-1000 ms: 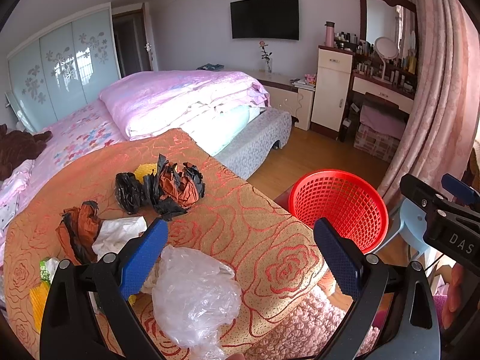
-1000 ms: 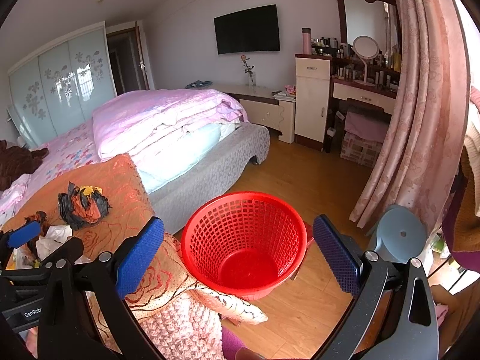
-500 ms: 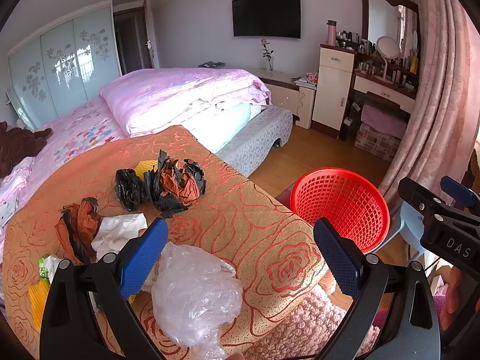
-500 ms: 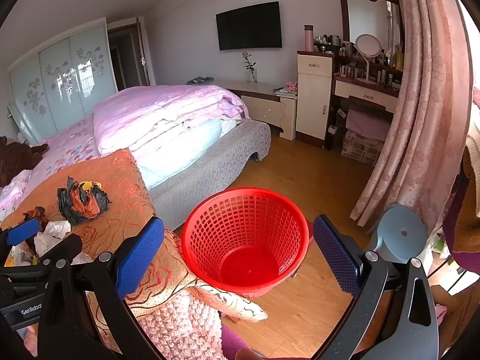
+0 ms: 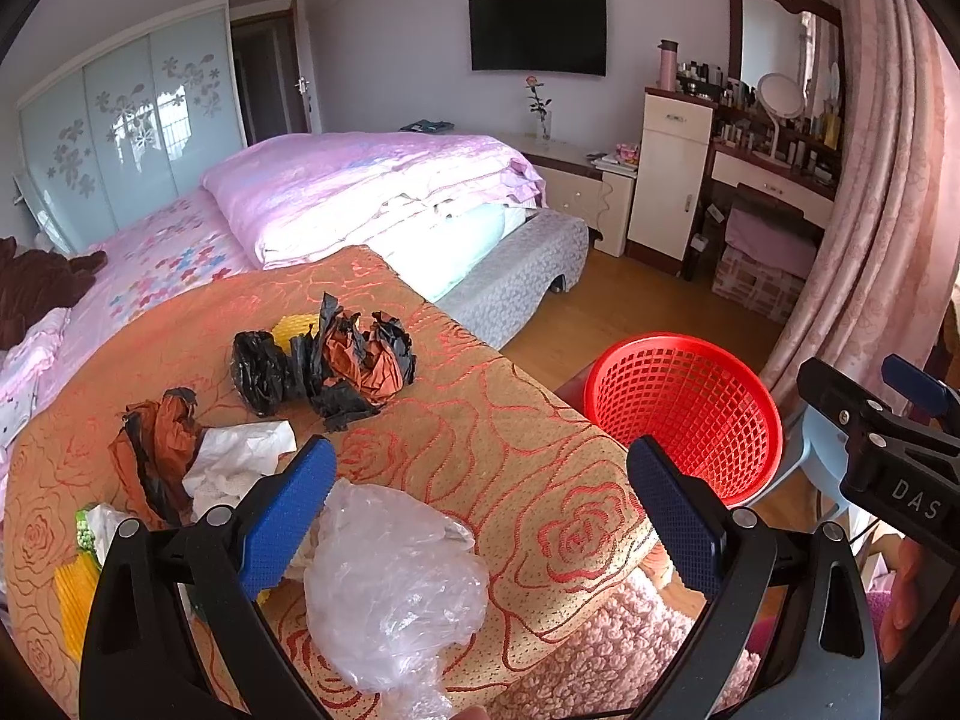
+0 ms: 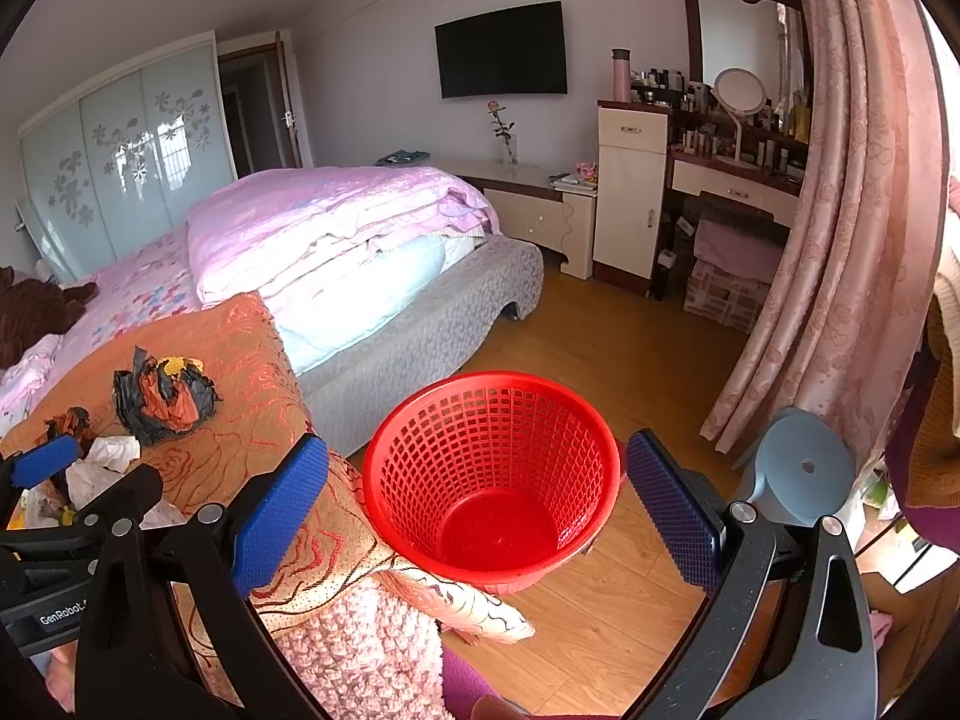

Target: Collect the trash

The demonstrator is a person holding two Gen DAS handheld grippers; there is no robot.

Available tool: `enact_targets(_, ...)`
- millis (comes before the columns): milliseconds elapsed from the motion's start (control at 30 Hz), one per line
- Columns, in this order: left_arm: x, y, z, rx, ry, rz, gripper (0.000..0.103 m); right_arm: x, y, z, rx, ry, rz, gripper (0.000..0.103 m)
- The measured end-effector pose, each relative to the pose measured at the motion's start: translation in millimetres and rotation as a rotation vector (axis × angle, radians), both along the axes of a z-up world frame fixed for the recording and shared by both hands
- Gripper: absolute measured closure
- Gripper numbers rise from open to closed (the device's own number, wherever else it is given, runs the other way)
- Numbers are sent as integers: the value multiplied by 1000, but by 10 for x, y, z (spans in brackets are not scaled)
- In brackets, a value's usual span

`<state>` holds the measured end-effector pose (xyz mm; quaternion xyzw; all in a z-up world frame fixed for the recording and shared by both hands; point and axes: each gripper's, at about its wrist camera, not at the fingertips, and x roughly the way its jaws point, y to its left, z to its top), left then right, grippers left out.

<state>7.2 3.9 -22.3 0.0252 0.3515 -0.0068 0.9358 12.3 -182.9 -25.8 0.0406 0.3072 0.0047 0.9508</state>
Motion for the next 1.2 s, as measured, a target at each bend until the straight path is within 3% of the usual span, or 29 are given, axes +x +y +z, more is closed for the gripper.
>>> enact_targets(833,0,162,-19,-36,11,50,9,25,83,-103,-9,23,36,6)
enact_targets(967,-29,336,34,-62,1,95,9,44,146,-86,-15,32,88,6)
enact_targets(1200,-158,964,226,-125,-47,257,9,58,418,-129,-23,68,219,6)
